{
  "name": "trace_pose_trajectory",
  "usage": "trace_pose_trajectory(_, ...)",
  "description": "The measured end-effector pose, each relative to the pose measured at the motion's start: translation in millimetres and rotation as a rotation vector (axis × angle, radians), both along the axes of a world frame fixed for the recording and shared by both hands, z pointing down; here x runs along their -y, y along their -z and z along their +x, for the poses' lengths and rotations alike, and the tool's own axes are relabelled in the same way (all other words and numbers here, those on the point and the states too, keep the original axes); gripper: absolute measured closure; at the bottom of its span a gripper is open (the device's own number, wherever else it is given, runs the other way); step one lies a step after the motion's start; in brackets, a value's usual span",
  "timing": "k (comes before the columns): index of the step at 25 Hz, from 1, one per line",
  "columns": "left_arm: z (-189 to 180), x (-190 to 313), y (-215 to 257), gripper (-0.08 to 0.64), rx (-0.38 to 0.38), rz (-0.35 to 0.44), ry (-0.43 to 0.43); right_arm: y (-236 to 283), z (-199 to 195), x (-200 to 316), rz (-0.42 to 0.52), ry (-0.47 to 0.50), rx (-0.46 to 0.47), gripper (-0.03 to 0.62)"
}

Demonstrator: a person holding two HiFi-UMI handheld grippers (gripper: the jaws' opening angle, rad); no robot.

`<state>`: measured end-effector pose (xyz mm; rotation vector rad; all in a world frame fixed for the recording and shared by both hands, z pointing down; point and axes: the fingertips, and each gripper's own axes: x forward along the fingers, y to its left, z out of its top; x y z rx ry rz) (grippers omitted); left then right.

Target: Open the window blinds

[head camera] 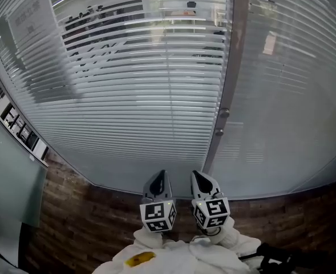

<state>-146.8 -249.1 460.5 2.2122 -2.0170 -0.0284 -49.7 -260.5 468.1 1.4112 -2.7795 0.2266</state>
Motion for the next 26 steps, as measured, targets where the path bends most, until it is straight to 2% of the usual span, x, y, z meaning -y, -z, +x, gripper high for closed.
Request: trace_pose_trajectory(26, -7, -18, -5, 0.561, -0.030, -0.027, 0.037, 13, 2, -3, 0.005, -0.028, 0.005, 0.581)
